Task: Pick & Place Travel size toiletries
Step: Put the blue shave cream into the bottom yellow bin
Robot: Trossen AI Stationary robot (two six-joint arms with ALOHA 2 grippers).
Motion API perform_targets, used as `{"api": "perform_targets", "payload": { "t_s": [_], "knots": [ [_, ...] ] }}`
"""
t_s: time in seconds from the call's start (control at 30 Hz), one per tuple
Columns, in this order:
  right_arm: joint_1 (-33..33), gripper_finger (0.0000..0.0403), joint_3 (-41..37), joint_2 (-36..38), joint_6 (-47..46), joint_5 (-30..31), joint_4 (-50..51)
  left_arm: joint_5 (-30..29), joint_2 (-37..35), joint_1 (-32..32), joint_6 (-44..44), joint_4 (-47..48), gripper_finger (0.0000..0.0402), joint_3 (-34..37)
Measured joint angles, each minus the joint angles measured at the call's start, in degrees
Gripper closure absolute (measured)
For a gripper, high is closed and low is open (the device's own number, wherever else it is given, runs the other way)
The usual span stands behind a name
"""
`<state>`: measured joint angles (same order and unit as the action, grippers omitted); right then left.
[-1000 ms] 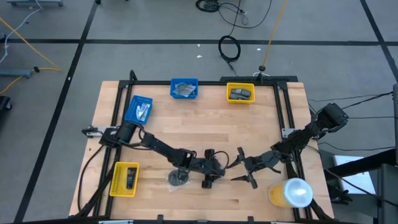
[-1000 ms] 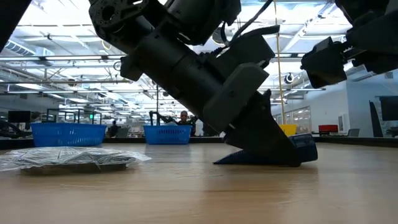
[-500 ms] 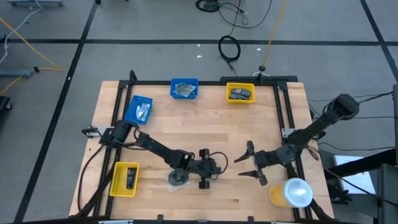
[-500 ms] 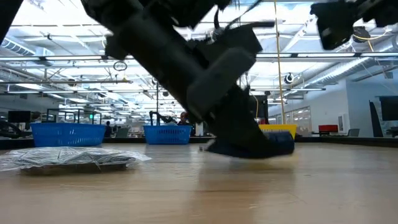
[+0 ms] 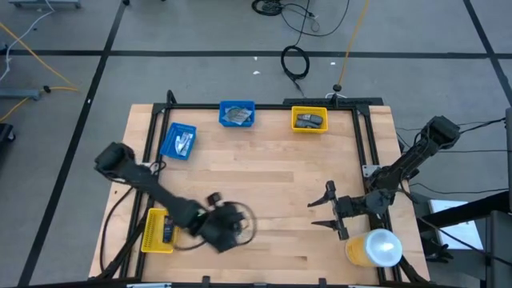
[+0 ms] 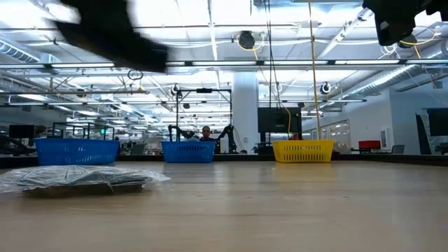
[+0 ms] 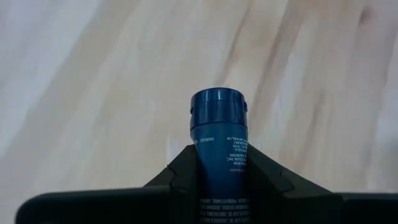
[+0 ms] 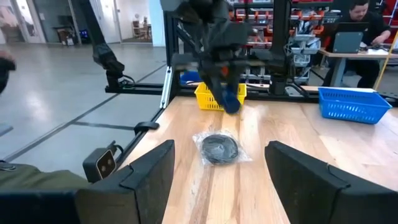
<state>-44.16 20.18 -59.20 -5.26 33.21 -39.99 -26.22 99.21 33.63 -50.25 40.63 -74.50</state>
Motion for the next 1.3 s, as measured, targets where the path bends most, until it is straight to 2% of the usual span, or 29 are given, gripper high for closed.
{"api": "perform_targets", "payload": {
  "t_s": [0.2,0.27,0.5,0.67,0.83,0.93,1.07,1.3],
  "knots": [
    [0.0,0.0161,0.0,0.0,0.0,0.0,0.0,2.5,-5.5,11.5,-27.3,18.4,0.0314,0.0],
    [0.0,0.0161,0.0,0.0,0.0,0.0,0.0,4.0,-5.7,15.3,-36.4,22.7,0.0314,0.0],
    [0.0,0.0161,0.0,0.0,0.0,0.0,0.0,14.6,-5.4,27.4,-68.2,36.7,0.0314,0.0],
    [0.1,0.0161,0.0,0.0,-0.2,0.0,-0.1,15.7,-5.4,33.1,-87.4,44.0,0.0314,0.6],
    [0.1,0.0161,0.0,0.0,-0.2,0.0,-0.1,18.8,-5.4,34.6,-93.7,41.5,0.0314,5.0],
    [0.1,0.0161,0.0,0.0,-0.2,0.0,-0.3,21.6,-5.4,33.9,-93.7,37.6,0.0314,8.8],
    [0.1,0.0161,0.0,0.0,-0.2,0.0,-0.3,21.7,-5.4,33.3,-92.6,33.6,0.0314,12.1],
    [0.1,0.0161,0.0,0.0,-0.2,0.0,-0.5,21.8,-5.4,32.2,-92.1,33.2,0.0313,14.7]
  ]
}}
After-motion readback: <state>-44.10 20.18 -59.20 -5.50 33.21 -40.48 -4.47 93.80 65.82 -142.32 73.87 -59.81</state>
